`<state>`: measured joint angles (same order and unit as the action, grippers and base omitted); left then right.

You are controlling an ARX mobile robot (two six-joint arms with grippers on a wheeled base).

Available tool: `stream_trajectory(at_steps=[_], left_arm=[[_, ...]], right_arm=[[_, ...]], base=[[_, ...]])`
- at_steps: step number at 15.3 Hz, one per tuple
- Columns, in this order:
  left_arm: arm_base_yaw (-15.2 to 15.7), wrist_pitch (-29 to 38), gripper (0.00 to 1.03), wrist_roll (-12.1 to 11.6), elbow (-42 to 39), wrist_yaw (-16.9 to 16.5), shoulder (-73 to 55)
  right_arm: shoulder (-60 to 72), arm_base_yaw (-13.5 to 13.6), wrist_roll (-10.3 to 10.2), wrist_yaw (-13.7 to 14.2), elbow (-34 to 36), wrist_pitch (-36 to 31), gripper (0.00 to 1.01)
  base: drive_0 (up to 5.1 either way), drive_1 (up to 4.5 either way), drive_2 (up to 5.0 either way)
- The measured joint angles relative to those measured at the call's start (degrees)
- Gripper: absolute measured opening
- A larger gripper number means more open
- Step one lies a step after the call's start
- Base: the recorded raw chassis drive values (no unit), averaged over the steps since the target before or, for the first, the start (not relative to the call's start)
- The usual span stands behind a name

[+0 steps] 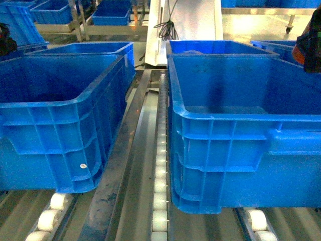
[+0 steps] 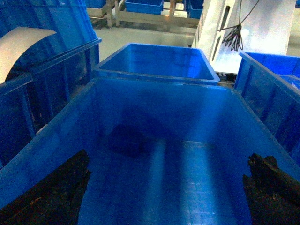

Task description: Sort blue parts and orange caps into right shelf containers

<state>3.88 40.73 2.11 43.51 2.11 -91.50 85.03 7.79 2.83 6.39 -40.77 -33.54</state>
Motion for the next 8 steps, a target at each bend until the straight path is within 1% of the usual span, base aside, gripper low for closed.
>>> stream_trajectory(at_steps=[8], left_arm=[[0.0, 0.0, 0.98, 0.02, 0.0, 0.0, 0.0]], right_arm=[[0.0, 0.02, 0.0, 0.0, 0.0, 0.02, 0.98]], base=[[0.0, 0.0, 0.0]])
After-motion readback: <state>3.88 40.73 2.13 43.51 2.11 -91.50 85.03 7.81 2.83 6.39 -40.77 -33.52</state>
